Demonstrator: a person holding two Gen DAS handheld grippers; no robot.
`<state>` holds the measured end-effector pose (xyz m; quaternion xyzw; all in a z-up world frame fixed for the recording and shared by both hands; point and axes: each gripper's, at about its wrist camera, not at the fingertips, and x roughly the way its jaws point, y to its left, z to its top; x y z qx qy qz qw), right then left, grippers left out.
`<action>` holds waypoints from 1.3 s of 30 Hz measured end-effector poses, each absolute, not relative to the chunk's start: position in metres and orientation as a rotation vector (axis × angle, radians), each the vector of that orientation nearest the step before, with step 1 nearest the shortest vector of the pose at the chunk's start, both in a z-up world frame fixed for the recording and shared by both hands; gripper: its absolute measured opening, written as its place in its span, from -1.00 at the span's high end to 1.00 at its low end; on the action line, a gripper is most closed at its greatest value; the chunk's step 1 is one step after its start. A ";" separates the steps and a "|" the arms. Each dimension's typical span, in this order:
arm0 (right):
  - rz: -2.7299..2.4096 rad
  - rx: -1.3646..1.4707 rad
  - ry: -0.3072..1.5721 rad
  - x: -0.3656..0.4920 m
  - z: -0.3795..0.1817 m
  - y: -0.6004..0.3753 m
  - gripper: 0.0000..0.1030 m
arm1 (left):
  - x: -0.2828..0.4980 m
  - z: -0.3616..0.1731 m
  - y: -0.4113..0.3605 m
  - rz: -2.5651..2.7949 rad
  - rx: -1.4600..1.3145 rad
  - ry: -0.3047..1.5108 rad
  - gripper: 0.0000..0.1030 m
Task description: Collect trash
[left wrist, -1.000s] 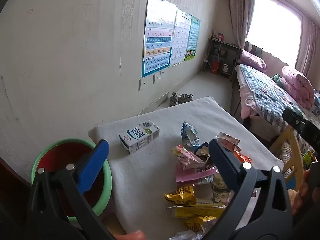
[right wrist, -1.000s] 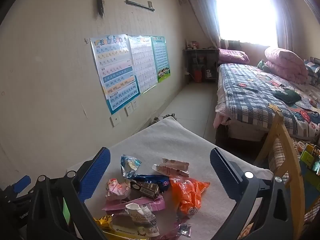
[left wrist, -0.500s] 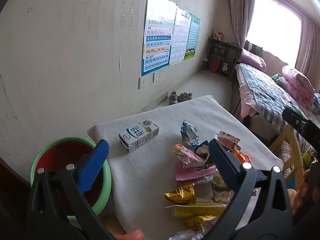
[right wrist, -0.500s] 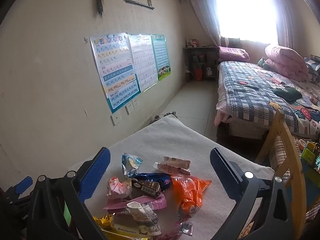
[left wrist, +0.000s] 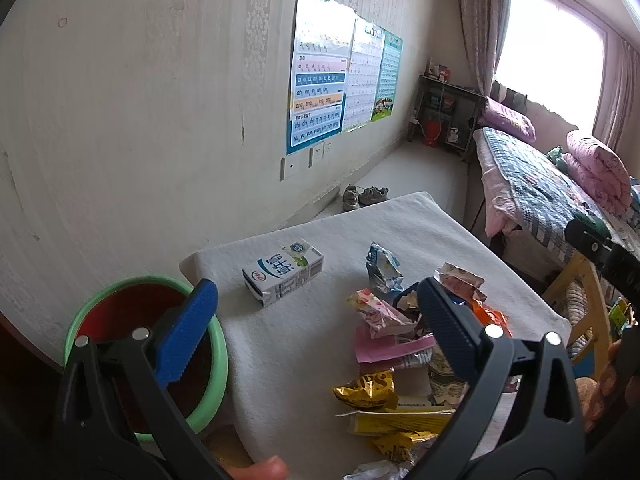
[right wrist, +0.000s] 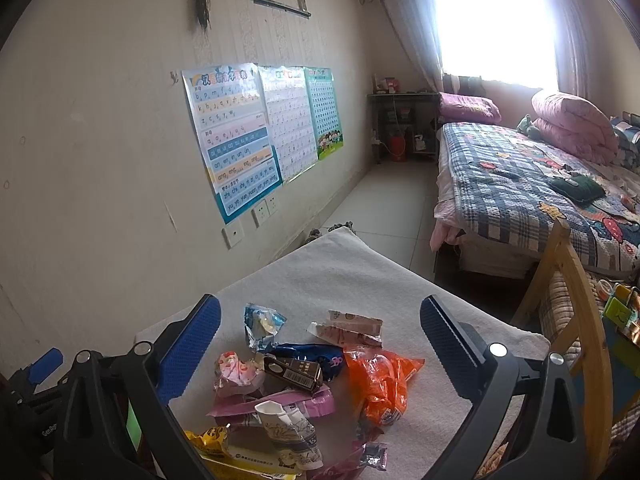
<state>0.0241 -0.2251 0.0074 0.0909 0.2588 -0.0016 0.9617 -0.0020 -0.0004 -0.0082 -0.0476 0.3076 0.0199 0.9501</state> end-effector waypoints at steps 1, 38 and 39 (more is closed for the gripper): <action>-0.002 0.184 0.525 0.024 0.007 -0.225 -0.86 | -0.002 -0.008 0.000 0.040 -0.103 0.622 -0.89; 0.000 0.149 0.548 0.024 0.003 -0.220 -0.86 | -0.002 -0.010 -0.003 0.028 -0.089 0.665 -0.89; 0.001 0.148 0.551 0.023 0.002 -0.220 -0.86 | -0.003 -0.010 -0.002 0.027 -0.089 0.666 -0.90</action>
